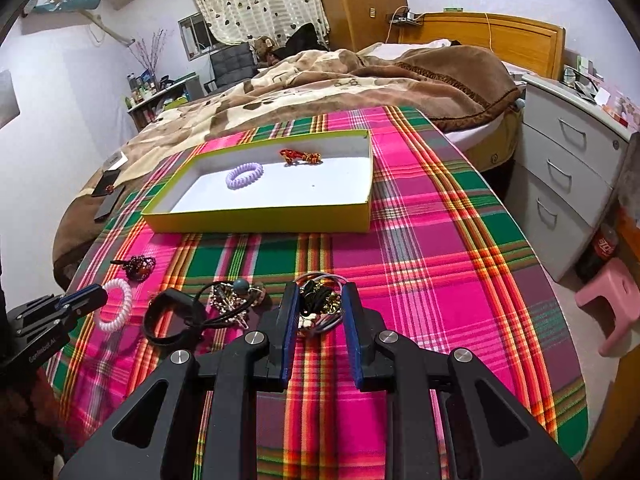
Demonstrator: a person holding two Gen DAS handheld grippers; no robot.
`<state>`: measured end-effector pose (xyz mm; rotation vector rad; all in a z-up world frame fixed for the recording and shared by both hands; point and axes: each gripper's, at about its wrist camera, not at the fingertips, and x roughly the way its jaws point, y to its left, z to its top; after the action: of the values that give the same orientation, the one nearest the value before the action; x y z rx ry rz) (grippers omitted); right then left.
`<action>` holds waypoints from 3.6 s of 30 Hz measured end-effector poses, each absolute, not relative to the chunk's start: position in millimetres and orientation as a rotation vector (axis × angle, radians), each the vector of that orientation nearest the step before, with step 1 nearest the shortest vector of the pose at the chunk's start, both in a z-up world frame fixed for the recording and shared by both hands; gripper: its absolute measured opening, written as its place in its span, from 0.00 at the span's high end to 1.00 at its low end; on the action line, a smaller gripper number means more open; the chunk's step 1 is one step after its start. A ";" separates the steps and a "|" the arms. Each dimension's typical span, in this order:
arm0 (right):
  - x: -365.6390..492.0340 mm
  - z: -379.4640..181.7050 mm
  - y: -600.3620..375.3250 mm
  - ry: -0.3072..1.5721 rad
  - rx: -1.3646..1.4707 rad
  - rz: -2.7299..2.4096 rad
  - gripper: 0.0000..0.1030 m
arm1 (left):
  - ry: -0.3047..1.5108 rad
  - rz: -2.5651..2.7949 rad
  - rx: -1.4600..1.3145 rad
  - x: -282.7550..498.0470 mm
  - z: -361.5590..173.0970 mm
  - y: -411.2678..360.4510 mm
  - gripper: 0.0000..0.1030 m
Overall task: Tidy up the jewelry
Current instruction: 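Place the white hair tie in the box while the right tool places the keychain, then withdraw both tools from the box and reach toward the remaining jewelry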
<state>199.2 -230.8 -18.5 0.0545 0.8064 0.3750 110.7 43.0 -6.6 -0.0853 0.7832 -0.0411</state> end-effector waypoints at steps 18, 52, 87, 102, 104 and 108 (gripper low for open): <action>215.4 6.3 -217.2 0.749 0.060 0.412 0.79 | 0.699 -0.071 -0.077 139.4 29.9 38.4 0.92; 395.2 -28.8 -174.5 0.887 0.008 0.379 0.79 | 0.853 0.007 -0.044 348.4 -11.0 73.3 0.92; 324.1 0.9 -190.5 0.776 0.018 0.417 0.69 | 0.724 -0.043 -0.084 278.1 23.7 61.7 0.91; 203.0 26.8 -201.3 0.648 0.008 0.456 0.69 | 0.622 -0.073 -0.092 157.7 44.9 36.6 0.91; 191.4 26.3 -204.6 0.641 0.011 0.454 0.69 | 0.617 -0.074 -0.096 145.3 44.6 36.0 0.91; 167.6 24.2 -209.9 0.633 0.019 0.449 0.69 | 0.605 -0.074 -0.078 119.3 43.2 31.8 0.91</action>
<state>167.6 -209.9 24.2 0.0189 0.6326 0.4487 119.3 31.8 43.2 -0.0783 0.6053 -0.0735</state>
